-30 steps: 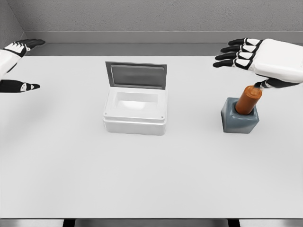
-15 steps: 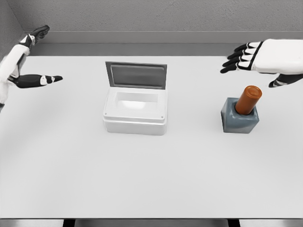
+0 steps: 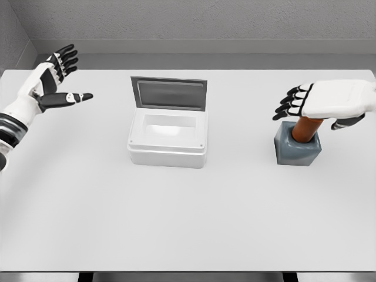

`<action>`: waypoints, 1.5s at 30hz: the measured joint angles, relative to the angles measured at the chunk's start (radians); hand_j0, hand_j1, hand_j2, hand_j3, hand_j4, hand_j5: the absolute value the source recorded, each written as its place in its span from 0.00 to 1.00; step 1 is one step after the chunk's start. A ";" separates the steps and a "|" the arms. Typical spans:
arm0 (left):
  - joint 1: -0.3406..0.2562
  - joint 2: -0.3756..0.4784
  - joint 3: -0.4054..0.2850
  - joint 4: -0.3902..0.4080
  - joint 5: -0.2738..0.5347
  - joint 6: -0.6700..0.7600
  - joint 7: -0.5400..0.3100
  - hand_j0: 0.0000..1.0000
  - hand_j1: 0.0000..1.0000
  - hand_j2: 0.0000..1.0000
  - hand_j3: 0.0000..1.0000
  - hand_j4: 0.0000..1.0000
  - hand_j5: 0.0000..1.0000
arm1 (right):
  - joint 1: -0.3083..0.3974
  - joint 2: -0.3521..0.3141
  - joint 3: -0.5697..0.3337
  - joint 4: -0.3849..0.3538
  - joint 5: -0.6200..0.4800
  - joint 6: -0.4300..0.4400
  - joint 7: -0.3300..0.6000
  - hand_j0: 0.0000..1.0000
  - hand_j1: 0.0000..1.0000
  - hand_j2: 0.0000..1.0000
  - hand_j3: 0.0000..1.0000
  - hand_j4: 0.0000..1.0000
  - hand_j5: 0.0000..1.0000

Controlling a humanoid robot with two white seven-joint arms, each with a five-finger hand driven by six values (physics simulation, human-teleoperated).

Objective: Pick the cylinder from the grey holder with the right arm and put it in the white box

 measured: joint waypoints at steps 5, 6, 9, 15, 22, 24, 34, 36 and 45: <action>-0.066 -0.061 -0.001 0.102 0.011 0.034 -0.050 1.00 1.00 1.00 1.00 1.00 1.00 | 0.000 0.042 0.021 0.039 0.035 0.000 0.000 0.99 0.99 0.99 0.99 0.99 0.99; -0.069 -0.073 -0.001 0.121 0.011 0.036 -0.058 1.00 1.00 1.00 1.00 1.00 1.00 | 0.002 0.050 0.023 0.049 0.042 0.000 0.000 0.99 0.99 0.99 0.99 0.99 0.99; -0.074 -0.099 -0.003 0.156 0.012 0.040 -0.070 1.00 1.00 1.00 1.00 1.00 1.00 | 0.000 0.064 0.028 0.066 0.059 0.000 0.000 0.99 0.99 0.99 0.99 0.99 0.99; -0.084 -0.120 -0.006 0.176 0.011 0.042 -0.123 1.00 1.00 1.00 1.00 1.00 1.00 | 0.000 0.081 0.030 0.083 0.080 0.000 0.000 0.99 0.99 0.99 0.99 0.99 0.99; -0.090 -0.125 -0.010 0.179 0.005 0.039 -0.130 1.00 1.00 1.00 1.00 1.00 1.00 | -0.012 0.085 0.031 0.101 0.093 0.000 0.000 0.99 0.99 0.99 0.99 0.99 0.99; -0.101 -0.125 -0.010 0.176 0.005 0.038 -0.130 1.00 1.00 1.00 1.00 1.00 1.00 | -0.012 0.085 0.034 0.103 0.096 0.000 0.000 0.98 0.98 0.98 0.98 0.98 0.98; -0.117 -0.125 -0.013 0.177 0.003 0.039 -0.131 1.00 1.00 1.00 1.00 1.00 1.00 | -0.012 0.086 0.062 0.130 0.124 0.000 0.000 0.86 0.86 0.86 0.86 0.86 0.86; -0.115 -0.126 -0.013 0.178 0.003 0.039 -0.132 1.00 1.00 1.00 1.00 1.00 1.00 | -0.012 0.086 0.064 0.131 0.129 0.000 0.000 0.83 0.83 0.83 0.83 0.83 0.83; -0.114 -0.125 -0.013 0.177 0.002 0.039 -0.132 1.00 1.00 1.00 1.00 1.00 1.00 | -0.014 0.084 0.068 0.129 0.138 0.004 -0.001 0.74 0.74 0.74 0.74 0.74 0.74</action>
